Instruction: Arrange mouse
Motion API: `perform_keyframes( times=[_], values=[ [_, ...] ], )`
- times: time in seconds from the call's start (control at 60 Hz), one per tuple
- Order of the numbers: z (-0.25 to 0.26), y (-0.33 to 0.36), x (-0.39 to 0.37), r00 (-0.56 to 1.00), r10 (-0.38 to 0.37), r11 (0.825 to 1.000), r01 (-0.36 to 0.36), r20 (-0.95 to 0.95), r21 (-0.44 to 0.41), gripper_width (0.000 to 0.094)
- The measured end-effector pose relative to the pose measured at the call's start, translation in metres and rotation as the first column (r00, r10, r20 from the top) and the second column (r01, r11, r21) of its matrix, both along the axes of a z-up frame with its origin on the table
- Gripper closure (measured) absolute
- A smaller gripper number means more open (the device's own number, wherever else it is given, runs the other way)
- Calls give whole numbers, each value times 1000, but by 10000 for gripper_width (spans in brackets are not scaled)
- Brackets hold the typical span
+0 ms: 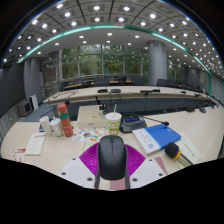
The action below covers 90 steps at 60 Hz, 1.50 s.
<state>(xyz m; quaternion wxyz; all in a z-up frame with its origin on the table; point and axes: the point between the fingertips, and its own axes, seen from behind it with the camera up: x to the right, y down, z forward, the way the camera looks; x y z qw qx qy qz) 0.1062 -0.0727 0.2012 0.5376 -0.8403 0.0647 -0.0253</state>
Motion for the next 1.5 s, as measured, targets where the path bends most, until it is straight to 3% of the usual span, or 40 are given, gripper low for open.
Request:
perform_keyframes(
  times=[0.217,0.3,0.483,0.533,0.6,0.617,0.85,1.133,1.317,1.5],
  values=[
    [-138,-20,107,999,-43,980,41,-8,-193,600],
    [-172,-21,125,999,-48,976,45,-8,-215,593],
    [-214,-25,128,999,-10,961,-2,-43,-277,451],
    [-210,-26,130,1000,2,964,-7,-19,-265,371],
    [-204,-33,128,1000,13,960,-9,10,-280,91],
    [-201,-35,127,1000,15,960,-11,11,-278,58],
    [-110,-96,102,997,21,976,-5,68,-218,73],
    [-16,-254,55,995,-22,981,41,99,-188,79],
    [14,-333,34,992,-24,985,46,125,-169,79],
    [22,-369,19,995,-33,985,49,94,-165,83]
  ],
)
